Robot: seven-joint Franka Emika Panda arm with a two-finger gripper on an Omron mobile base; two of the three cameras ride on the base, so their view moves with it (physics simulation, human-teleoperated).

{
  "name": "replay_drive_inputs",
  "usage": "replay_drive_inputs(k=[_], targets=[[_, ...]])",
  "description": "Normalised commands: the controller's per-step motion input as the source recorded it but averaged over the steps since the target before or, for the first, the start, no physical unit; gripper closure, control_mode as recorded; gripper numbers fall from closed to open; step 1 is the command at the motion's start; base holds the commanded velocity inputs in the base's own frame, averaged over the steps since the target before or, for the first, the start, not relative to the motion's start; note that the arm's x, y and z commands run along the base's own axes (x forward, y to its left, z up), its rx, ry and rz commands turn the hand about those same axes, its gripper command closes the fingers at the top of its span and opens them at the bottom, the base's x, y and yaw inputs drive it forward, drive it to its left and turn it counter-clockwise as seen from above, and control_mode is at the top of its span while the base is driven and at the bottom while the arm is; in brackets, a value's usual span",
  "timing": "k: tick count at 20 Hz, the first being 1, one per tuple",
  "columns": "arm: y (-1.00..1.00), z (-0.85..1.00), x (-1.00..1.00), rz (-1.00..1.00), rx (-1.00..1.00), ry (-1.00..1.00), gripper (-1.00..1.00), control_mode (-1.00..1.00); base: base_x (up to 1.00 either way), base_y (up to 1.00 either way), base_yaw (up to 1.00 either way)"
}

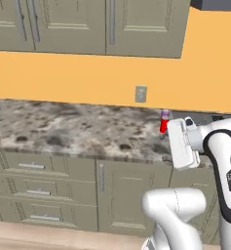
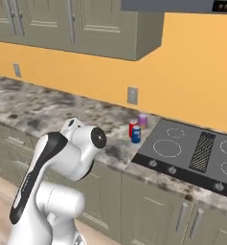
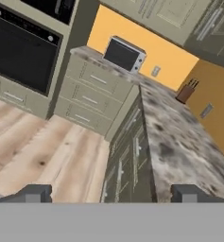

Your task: Four empty soda cans are scattered around the kitchen. Gather all the cans and cluster them next to the stove for recycling.

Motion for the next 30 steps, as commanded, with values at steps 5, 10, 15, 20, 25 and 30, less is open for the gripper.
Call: replay_drive_inputs(k=[5, 10, 15, 20, 25, 30], targets=[[0.00, 0.00, 0.00, 0.00, 0.00, 0.00, -1.00, 1.00, 0.00, 0.09, 0.50], [0.00, 0.00, 0.00, 0.00, 0.00, 0.00, -1.00, 1.00, 0.00, 0.08, 0.50], [0.00, 0.00, 0.00, 0.00, 0.00, 0.00, -1.00, 1.00, 0.00, 0.08, 0.50], [0.00, 0.00, 0.00, 0.00, 0.00, 0.00, -1.00, 1.00, 0.00, 0.06, 0.50], [0.00, 0.00, 0.00, 0.00, 0.00, 0.00, -1.00, 1.00, 0.00, 0.07, 0.50], [0.00, 0.00, 0.00, 0.00, 0.00, 0.00, -1.00, 1.00, 0.00, 0.07, 0.50]])
